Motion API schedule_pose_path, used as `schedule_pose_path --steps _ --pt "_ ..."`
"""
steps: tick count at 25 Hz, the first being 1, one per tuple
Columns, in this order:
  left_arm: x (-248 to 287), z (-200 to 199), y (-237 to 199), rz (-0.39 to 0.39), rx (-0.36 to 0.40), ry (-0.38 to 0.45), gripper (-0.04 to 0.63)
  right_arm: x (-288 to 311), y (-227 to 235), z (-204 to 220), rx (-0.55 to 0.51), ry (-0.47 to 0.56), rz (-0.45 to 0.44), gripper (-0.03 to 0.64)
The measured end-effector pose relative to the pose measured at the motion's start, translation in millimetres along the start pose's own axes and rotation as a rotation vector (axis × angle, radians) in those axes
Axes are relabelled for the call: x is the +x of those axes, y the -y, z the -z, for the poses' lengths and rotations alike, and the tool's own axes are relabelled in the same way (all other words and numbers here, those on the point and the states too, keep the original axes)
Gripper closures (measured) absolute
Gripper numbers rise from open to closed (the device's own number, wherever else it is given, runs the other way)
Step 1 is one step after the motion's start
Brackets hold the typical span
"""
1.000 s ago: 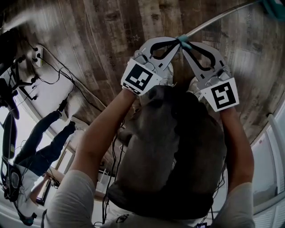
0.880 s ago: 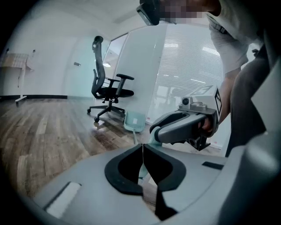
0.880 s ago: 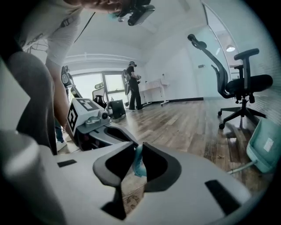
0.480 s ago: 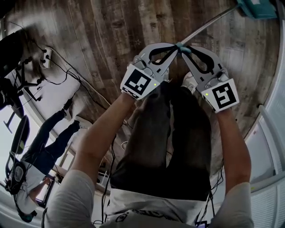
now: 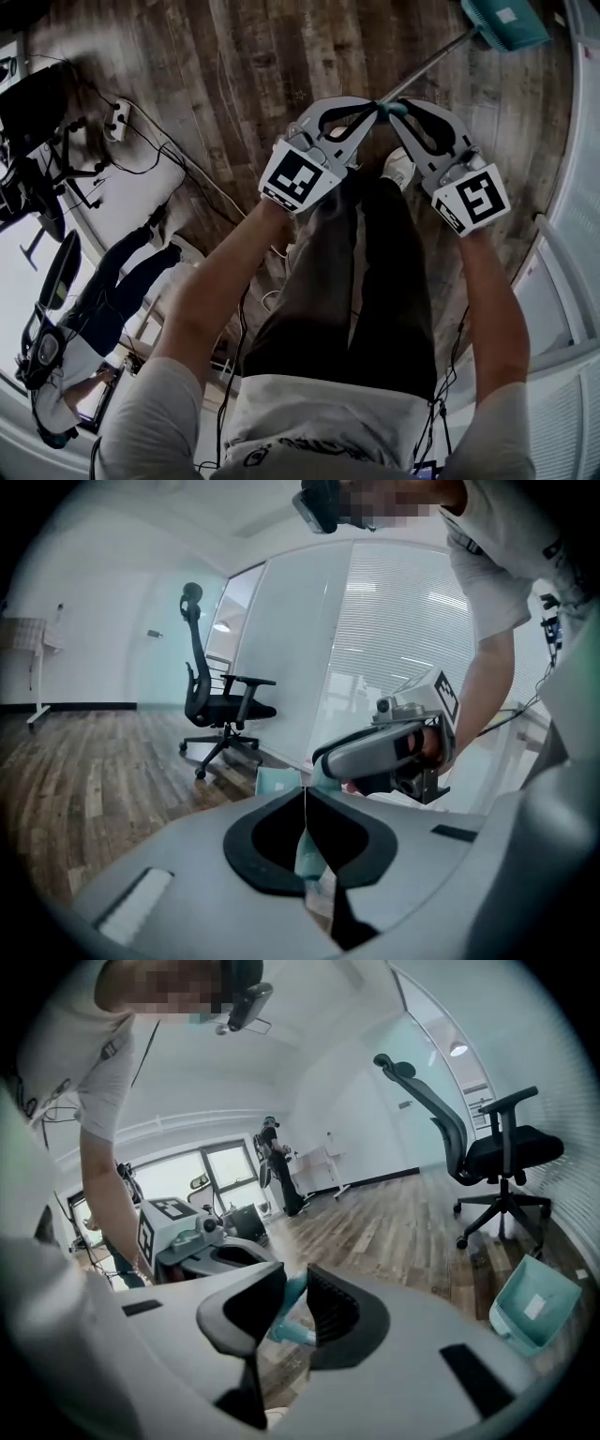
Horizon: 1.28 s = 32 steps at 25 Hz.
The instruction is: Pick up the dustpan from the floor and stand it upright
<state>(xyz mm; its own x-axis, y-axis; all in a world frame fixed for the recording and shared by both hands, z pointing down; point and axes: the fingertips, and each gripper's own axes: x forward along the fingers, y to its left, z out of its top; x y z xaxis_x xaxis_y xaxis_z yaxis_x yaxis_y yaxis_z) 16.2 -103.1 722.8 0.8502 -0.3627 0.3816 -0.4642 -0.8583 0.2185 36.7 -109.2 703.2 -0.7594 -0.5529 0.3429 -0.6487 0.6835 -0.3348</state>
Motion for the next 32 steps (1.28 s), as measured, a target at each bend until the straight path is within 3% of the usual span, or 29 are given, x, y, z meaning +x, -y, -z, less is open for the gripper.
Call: schedule_pose_path --steps 4,11,19,32 --pt "1.7 -42.6 20.6 -0.008 0.012 0.022 0.591 -33.1 2.2 -32.6 0.053 0.03 0.0 0.548" --pt "-16.5 -59.3 0.3 -0.02 0.002 0.02 0.591 -14.4 -1.4 -54.4 0.129 0.05 -0.003 0.545" --pt "-21.3 -77.4 5.8 -0.039 0.009 0.036 0.591 -23.9 -1.0 -68.0 0.21 0.103 -0.028 0.545" --pt "-37.5 -150.6 2.4 -0.047 0.022 0.085 0.592 -37.7 -1.9 -134.6 0.277 0.138 -0.042 0.54"
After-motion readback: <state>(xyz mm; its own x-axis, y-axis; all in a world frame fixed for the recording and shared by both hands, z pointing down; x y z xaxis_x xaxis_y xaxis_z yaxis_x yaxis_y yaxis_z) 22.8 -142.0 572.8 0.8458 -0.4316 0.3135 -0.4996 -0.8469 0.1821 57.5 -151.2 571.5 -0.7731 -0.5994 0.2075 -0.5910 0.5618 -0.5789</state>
